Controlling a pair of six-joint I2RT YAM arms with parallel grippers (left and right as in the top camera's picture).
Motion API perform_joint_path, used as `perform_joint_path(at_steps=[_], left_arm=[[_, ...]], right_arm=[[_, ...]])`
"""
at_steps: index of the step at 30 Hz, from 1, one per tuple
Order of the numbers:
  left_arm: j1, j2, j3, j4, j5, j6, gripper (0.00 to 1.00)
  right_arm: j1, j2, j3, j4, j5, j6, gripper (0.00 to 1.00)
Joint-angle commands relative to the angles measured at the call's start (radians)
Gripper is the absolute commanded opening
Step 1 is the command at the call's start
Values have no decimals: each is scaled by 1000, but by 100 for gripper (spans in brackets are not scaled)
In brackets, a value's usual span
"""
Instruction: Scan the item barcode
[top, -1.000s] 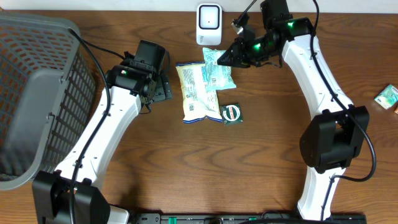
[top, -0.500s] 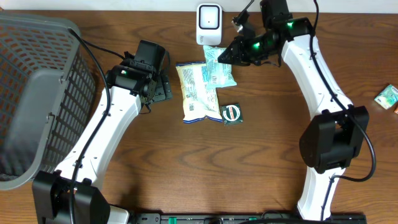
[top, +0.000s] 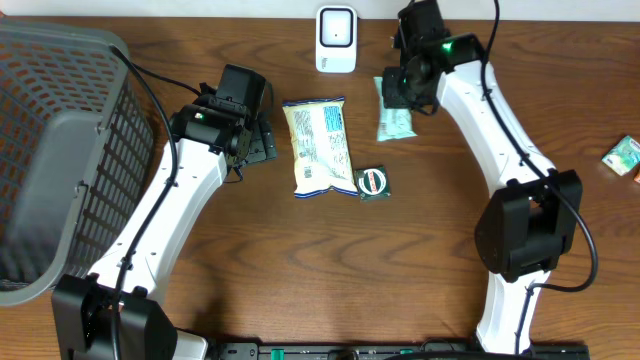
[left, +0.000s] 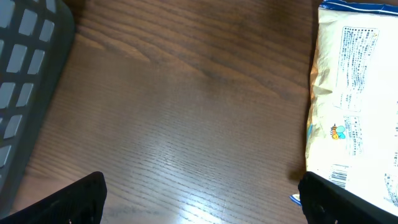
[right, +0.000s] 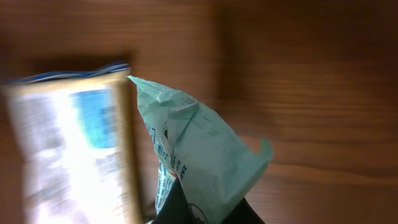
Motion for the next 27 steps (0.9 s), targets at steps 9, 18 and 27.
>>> perform_joint_path(at_steps=[9,18,27], left_arm=[[2,-9,5,-5,-16,6,98],[2,-9,5,-5,-16,6,98],[2,-9,5,-5,-16,6,98]], right_arm=[[38,-33,-176,114,606,48,1],[58,-33,-177,428,591,-172,1],[66,-29,-177,860,372,-637,1]])
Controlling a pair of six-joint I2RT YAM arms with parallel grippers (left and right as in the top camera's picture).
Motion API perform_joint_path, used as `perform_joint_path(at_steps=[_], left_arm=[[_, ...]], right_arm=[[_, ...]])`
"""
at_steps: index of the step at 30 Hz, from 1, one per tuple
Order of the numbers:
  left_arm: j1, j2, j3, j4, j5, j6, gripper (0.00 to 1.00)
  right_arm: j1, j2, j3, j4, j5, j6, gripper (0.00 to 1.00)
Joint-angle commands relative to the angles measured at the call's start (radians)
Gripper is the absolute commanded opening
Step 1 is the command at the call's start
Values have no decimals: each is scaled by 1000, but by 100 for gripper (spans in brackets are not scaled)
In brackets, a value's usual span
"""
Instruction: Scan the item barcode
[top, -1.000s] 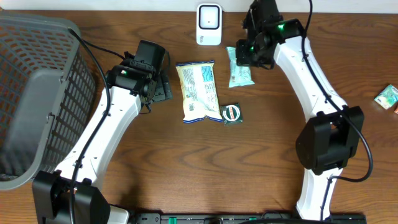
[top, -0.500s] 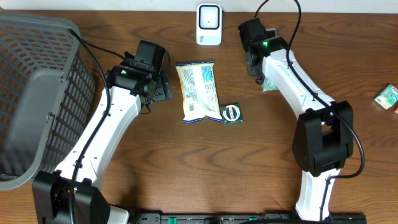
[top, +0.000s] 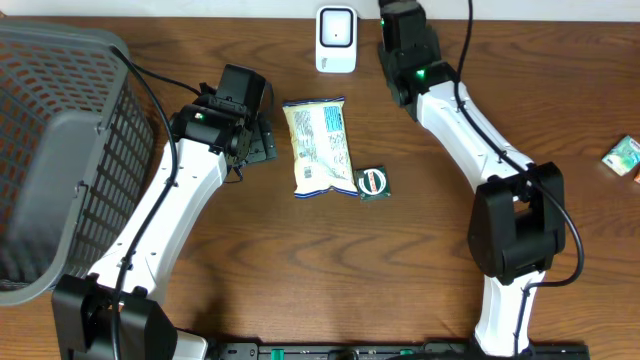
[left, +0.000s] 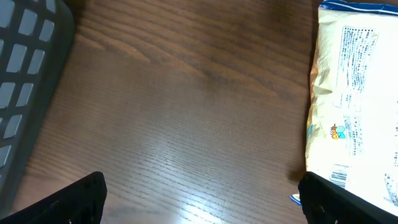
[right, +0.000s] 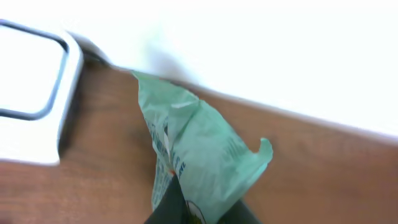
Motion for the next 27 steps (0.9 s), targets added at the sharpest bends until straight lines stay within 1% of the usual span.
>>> perform_joint_path(at_steps=[1,5,8,11,16,19,22,25,26,27], left_arm=[[2,-9,5,-6,-16,6,98],[2,-9,5,-6,-16,6,98],[2,-9,5,-6,-16,6,98],[2,-9,5,-6,-16,6,98],[2,-9,5,-6,-16,6,98],[2,-9,5,-6,-16,6,98],[2,-9,5,-6,-16,6,98],[2,-9,5,-6,-16,6,98],[2,-9,5,-6,-16,6,98],[2,-9,5,-6,-16,6,98]], right_arm=[[16,-27,6,88,-55,-225,1],[18,-4,6,221,-55,-322,1],[18,15,6,231,-36,-368,1],[19,37,6,150,17,-368,1],[20,50,-10,-51,16,-364,1],[21,50,-36,-137,17,-364,1],[21,52,-73,-179,17,-353,1],[21,52,-126,-184,17,-337,1],[24,52,-140,-194,17,-337,2],[27,52,-150,-206,16,-336,6]])
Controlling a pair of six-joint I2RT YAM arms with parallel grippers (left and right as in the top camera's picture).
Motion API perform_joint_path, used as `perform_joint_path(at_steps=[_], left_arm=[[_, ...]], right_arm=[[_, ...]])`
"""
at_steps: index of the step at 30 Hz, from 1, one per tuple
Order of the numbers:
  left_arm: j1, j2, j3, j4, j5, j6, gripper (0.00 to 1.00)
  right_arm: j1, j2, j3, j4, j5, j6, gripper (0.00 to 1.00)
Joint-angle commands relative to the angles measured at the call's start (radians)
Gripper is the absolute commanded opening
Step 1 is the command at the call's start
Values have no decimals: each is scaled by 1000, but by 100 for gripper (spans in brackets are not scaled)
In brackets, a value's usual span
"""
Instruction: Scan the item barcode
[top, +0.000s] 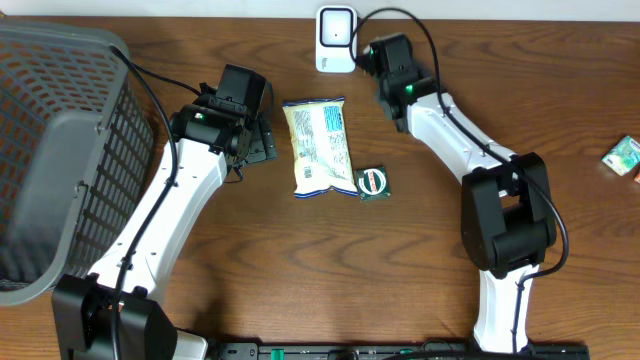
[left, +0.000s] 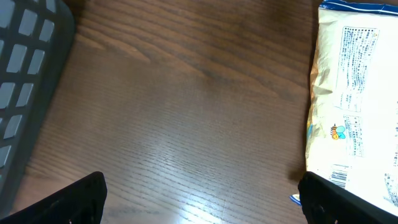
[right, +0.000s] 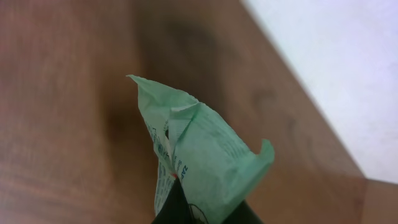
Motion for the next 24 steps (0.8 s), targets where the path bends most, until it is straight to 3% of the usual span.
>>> perform_joint_path(at_steps=[1,7,8,10,11,19,24], left_arm=[[2,-9,5,-5,-16,6,98],[2,-9,5,-5,-16,6,98],[2,-9,5,-5,-16,6,98],[2,-9,5,-5,-16,6,98],[2,-9,5,-5,-16,6,98],[2,-9,5,-5,-16,6,98],[2,-9,5,-5,-16,6,98]], right_arm=[[18,5,-37,-31,16,21,11],[72,5,-37,-121,15,113,19],[85,5,-37,-128,15,131,24],[114,4,-36,-142,15,181,45],[128,3,-35,-150,13,213,48],[215,-54,-29,-252,-112,264,50],[209,-74,-29,-259,-111,268,59]])
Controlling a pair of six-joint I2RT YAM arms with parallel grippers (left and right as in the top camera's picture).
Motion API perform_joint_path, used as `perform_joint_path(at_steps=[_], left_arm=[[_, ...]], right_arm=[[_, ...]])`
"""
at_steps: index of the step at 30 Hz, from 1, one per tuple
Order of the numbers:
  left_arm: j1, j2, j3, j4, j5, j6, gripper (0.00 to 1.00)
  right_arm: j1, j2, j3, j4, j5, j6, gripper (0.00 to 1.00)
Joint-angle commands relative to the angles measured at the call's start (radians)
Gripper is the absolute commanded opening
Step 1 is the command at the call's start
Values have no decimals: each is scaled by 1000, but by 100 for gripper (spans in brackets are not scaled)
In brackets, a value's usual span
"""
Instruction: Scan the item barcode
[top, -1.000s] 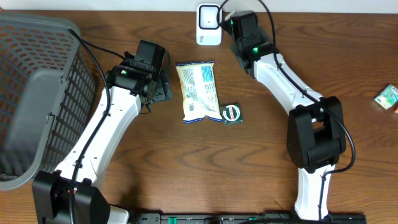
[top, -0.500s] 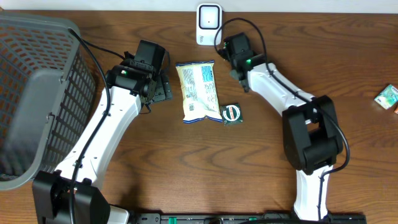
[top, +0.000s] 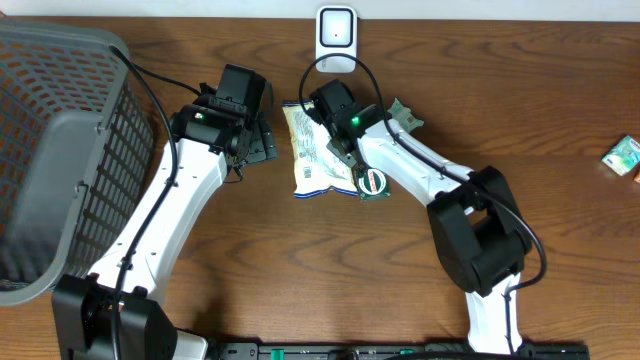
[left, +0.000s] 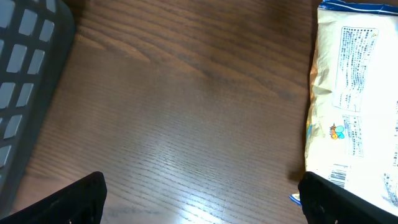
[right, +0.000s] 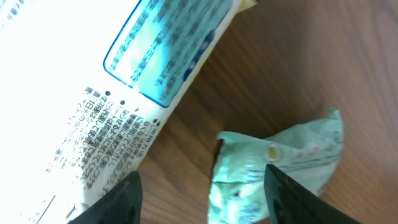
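Observation:
The mint green packet (top: 403, 115) lies crumpled on the wood, right of the yellow snack bag (top: 318, 145). In the right wrist view the mint green packet (right: 277, 165) shows beyond and between the spread fingers of my right gripper (right: 202, 202), which is open and holds nothing. In the overhead view my right gripper (top: 339, 152) hangs over the bag's right edge. The white scanner (top: 337, 38) stands at the table's back edge. My left gripper (top: 258, 142) is open over bare wood, left of the yellow snack bag (left: 357, 106); its fingertips (left: 68, 199) frame nothing.
A grey mesh basket (top: 60, 150) fills the left side. A small round dark green item (top: 372, 181) lies at the bag's lower right corner. A little green box (top: 622, 155) sits at the far right edge.
My right gripper was shut on the mint packet beside the scanner. Now it is open, over the yellow bag's right edge, and the packet lies on the table. The left arm has not moved.
My right gripper held the mint packet above the table right of the scanner, then at the table's back edge close to the scanner, then right beside it. Now the packet lies released on the wood. The left gripper stayed open and still.

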Motion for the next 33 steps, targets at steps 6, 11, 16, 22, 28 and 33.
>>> perform_joint_path(at_steps=[6,11,16,22,28,33], left_arm=[[2,-9,5,-5,-16,6,97],[2,-9,5,-5,-16,6,98],[2,-9,5,-5,-16,6,98],[2,-9,5,-5,-16,6,98],[2,-9,5,-5,-16,6,97],[2,-9,5,-5,-16,6,98]], right_arm=[[-84,-48,9,1,-6,147,59],[-118,-48,8,1,-6,248,56],[-122,-47,8,20,-6,363,61],[-107,-46,8,119,2,388,70],[-123,-28,7,147,2,545,61],[-121,23,4,138,2,704,68]])
